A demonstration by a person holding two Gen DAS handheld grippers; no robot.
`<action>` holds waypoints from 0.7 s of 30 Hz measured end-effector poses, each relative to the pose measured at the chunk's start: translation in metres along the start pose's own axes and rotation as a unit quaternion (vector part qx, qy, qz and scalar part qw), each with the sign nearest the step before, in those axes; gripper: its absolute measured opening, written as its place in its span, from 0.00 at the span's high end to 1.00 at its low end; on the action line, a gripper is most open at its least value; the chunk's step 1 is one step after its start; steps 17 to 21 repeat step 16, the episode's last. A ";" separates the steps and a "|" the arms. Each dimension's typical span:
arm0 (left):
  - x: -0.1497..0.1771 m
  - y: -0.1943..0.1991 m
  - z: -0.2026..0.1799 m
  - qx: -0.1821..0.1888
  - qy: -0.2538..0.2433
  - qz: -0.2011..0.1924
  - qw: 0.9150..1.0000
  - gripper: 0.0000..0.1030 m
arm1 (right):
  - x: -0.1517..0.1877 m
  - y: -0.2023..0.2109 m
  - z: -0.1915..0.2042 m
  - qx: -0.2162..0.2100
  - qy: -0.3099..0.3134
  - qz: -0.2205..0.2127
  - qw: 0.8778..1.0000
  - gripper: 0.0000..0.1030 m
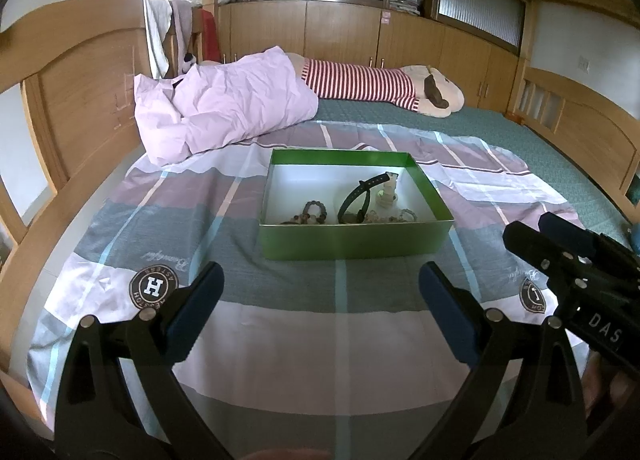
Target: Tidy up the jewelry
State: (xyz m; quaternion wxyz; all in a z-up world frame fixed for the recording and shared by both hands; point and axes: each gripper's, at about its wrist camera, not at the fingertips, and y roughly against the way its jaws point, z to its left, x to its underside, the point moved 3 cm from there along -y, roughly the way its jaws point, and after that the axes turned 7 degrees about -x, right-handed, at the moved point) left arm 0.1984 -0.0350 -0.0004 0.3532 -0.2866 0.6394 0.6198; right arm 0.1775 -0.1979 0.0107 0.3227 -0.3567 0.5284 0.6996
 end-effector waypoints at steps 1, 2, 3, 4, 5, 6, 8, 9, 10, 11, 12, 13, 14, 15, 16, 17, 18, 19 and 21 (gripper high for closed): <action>0.001 0.000 0.000 0.002 0.001 0.001 1.000 0.06 | 0.000 0.000 0.000 0.000 0.000 0.000 1.000 0.40; 0.001 0.000 0.001 0.001 0.001 0.002 1.000 0.06 | 0.000 0.000 0.000 0.000 0.000 0.000 1.000 0.40; 0.001 0.000 0.000 -0.001 0.000 0.001 1.000 0.06 | 0.000 0.000 0.000 0.000 0.000 0.000 1.000 0.40; 0.001 0.001 0.000 -0.002 -0.001 0.000 1.000 0.06 | 0.000 0.000 0.000 0.000 0.000 0.000 1.000 0.40; 0.001 0.002 -0.001 -0.002 -0.002 0.000 1.000 0.06 | 0.000 0.000 0.000 0.000 0.000 0.001 1.000 0.40; 0.002 0.002 -0.001 -0.003 -0.002 0.000 1.000 0.05 | 0.000 0.000 0.000 0.000 0.000 0.000 1.000 0.40; 0.001 0.002 -0.001 -0.002 -0.002 0.001 1.000 0.04 | 0.000 0.000 0.000 0.000 -0.001 0.000 1.000 0.40; 0.002 0.002 -0.001 -0.002 -0.001 0.002 1.000 0.04 | 0.000 0.000 0.001 0.000 0.000 0.000 1.000 0.40; 0.002 0.002 -0.001 -0.001 0.000 0.003 1.000 0.04 | 0.000 0.000 0.001 0.000 0.000 0.000 1.000 0.40; 0.002 0.002 -0.002 0.001 0.001 0.005 1.000 0.04 | 0.000 0.000 0.000 0.000 0.000 0.000 1.000 0.40; 0.001 0.003 -0.001 0.002 0.003 0.007 1.000 0.04 | 0.000 0.000 0.000 0.000 0.000 0.000 1.000 0.40; 0.001 0.002 -0.001 0.004 0.004 0.009 1.000 0.04 | 0.000 0.000 0.001 0.000 0.000 0.000 1.000 0.40; 0.002 0.002 -0.001 0.004 0.003 0.010 1.000 0.04 | 0.000 0.000 0.001 0.000 0.000 0.000 1.000 0.40; 0.002 0.002 -0.001 0.003 0.003 0.010 1.000 0.04 | 0.000 0.000 0.001 0.001 0.000 0.000 1.000 0.40; 0.002 0.003 -0.001 0.003 0.003 0.010 1.000 0.04 | 0.000 0.000 0.001 0.001 0.000 0.000 1.000 0.40; 0.002 0.003 -0.001 0.003 0.003 0.010 1.000 0.04 | 0.000 0.000 0.001 0.001 0.000 0.000 1.000 0.40; 0.002 0.003 -0.001 0.003 0.003 0.010 1.000 0.04 | 0.000 0.000 0.001 0.001 0.000 0.000 1.000 0.40; 0.002 0.003 -0.001 0.003 0.003 0.010 1.000 0.04 | 0.000 0.000 0.001 0.001 0.000 0.000 1.000 0.40; 0.002 0.003 -0.001 0.003 0.003 0.010 1.000 0.04 | 0.000 0.000 0.001 0.001 0.000 0.000 1.000 0.40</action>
